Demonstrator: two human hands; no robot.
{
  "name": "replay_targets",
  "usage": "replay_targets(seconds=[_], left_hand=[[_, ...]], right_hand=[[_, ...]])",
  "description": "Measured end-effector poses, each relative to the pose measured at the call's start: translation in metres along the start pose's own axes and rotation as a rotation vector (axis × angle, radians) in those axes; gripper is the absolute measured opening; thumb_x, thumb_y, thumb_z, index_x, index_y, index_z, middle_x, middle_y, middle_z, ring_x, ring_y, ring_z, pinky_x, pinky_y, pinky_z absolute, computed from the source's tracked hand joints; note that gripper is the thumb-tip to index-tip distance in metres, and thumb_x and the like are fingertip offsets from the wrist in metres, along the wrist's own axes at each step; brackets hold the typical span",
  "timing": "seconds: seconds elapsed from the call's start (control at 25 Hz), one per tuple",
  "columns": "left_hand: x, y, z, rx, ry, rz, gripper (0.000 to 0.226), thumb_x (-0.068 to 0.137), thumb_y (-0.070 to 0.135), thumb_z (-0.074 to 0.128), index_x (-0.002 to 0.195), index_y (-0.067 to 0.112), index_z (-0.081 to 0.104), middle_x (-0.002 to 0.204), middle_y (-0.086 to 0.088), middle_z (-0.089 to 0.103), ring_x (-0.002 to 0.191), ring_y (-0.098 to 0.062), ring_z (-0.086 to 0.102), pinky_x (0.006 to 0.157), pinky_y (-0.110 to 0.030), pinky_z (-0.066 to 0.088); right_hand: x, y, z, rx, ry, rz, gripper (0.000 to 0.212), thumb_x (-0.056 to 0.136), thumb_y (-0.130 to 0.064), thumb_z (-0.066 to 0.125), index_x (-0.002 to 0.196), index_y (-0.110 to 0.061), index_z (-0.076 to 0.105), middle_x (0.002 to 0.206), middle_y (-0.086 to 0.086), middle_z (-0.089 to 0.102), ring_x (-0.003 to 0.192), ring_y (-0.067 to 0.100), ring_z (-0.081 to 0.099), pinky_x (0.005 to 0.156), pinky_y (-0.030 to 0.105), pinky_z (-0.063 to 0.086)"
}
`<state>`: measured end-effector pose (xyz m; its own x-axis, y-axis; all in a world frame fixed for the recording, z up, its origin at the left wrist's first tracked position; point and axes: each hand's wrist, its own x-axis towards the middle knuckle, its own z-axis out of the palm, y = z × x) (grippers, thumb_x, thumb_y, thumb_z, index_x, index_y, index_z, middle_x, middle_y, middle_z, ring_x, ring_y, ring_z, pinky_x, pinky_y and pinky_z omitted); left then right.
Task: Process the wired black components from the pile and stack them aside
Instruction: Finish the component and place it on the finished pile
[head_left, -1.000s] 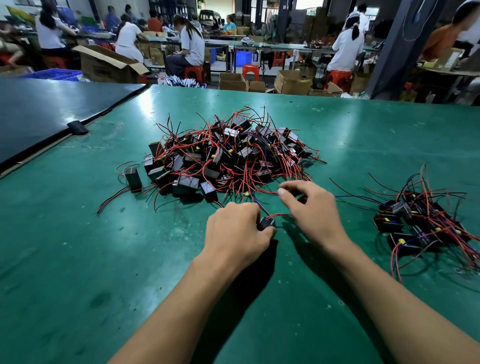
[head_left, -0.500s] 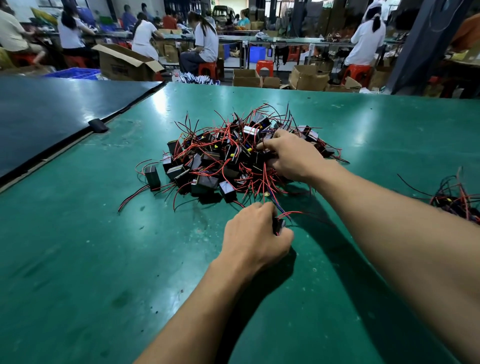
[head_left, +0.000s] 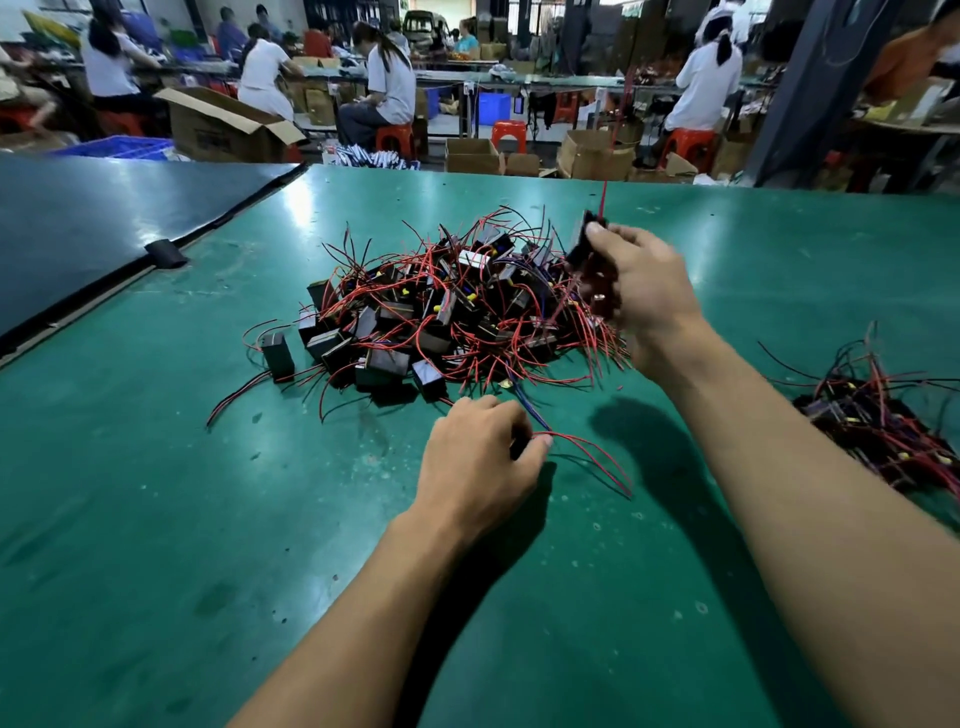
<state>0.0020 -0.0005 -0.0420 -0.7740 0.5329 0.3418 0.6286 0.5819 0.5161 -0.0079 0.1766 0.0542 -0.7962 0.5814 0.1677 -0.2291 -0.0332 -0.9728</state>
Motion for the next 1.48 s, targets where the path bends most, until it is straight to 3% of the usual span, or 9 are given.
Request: replay_targets(seconds=[0.2,0.56,0.76,0.84,0.88,1.0,1.2,1.32,1.48], left_hand=[[0.0,0.003,0.002,-0.058,-0.059,0.042,0.015,0.087,0.022,0.058,0.096,0.019,0.071,0.096,0.001,0.067,0.098,-0.022,0.054,0.09,-0.037,0.044],[-0.001,0.01,-0.001,-0.234,-0.012,0.031,0.007,0.085,0.025,0.07,0.086,0.02,0.075,0.081,0.009,0.072,0.08,-0.01,0.064,0.077,-0.025,0.049],[0.0,0.017,-0.005,-0.387,-0.05,-0.12,0.009,0.085,0.022,0.072,0.077,0.02,0.073,0.064,0.011,0.066,0.056,0.004,0.055,0.057,-0.007,0.04],[0.001,0.016,-0.008,-0.414,-0.085,-0.16,0.009,0.087,0.022,0.07,0.079,0.02,0.073,0.062,0.011,0.064,0.052,0.004,0.052,0.053,-0.007,0.037],[0.002,0.016,-0.009,-0.425,-0.103,-0.178,0.01,0.089,0.021,0.068,0.081,0.02,0.074,0.061,0.011,0.063,0.051,0.004,0.05,0.051,-0.007,0.036],[0.004,0.015,-0.012,-0.508,-0.139,-0.253,0.012,0.091,0.019,0.065,0.081,0.019,0.072,0.066,0.003,0.069,0.058,-0.004,0.055,0.058,-0.017,0.043],[0.006,0.014,-0.012,-0.662,-0.144,-0.346,0.016,0.093,0.014,0.06,0.079,0.019,0.066,0.066,-0.001,0.072,0.067,-0.015,0.062,0.079,-0.037,0.052],[0.006,0.012,-0.013,-0.692,-0.152,-0.359,0.012,0.093,0.012,0.06,0.084,0.016,0.067,0.074,-0.002,0.075,0.074,-0.017,0.068,0.082,-0.037,0.052],[0.007,0.01,-0.029,-0.536,-0.019,-0.262,0.024,0.084,-0.001,0.061,0.092,0.019,0.07,0.088,0.002,0.071,0.081,-0.014,0.068,0.072,-0.016,0.054]], right_hand=[[-0.063,0.042,-0.079,-0.4,-0.09,0.321,0.015,0.097,-0.026,0.062,0.1,-0.011,0.063,0.064,-0.002,0.067,0.045,0.006,0.048,0.038,0.017,0.033],[-0.076,0.032,-0.11,-1.142,-0.334,0.285,0.038,0.086,-0.055,0.066,0.082,-0.019,0.059,0.044,-0.008,0.058,0.038,0.007,0.051,0.045,0.021,0.037],[-0.077,0.028,-0.123,-1.032,-0.263,0.106,0.03,0.087,-0.047,0.069,0.077,-0.02,0.063,0.062,-0.005,0.061,0.052,0.01,0.051,0.057,0.024,0.04],[-0.078,0.018,-0.125,-0.872,-0.376,0.088,0.005,0.087,-0.035,0.073,0.087,-0.03,0.071,0.078,-0.005,0.068,0.061,0.007,0.057,0.064,0.023,0.045],[-0.08,0.013,-0.125,-0.812,-0.475,0.108,0.008,0.088,-0.028,0.074,0.092,-0.035,0.074,0.084,-0.003,0.07,0.066,0.007,0.058,0.066,0.021,0.045],[-0.085,0.006,-0.122,-0.846,-0.651,0.137,0.022,0.085,-0.017,0.078,0.097,-0.035,0.078,0.096,0.01,0.067,0.075,0.013,0.054,0.072,0.026,0.043],[-0.091,0.002,-0.117,-0.904,-0.746,0.221,0.029,0.08,-0.015,0.083,0.102,-0.033,0.076,0.099,-0.006,0.063,0.077,0.0,0.058,0.075,0.014,0.046],[-0.091,0.001,-0.116,-0.898,-0.711,0.206,0.024,0.088,-0.011,0.074,0.103,-0.03,0.075,0.11,0.011,0.065,0.087,0.018,0.062,0.084,0.027,0.049],[-0.091,0.007,-0.112,-0.967,-0.628,0.12,0.032,0.088,-0.002,0.071,0.101,-0.031,0.075,0.105,-0.005,0.067,0.095,0.013,0.066,0.086,0.021,0.051]])
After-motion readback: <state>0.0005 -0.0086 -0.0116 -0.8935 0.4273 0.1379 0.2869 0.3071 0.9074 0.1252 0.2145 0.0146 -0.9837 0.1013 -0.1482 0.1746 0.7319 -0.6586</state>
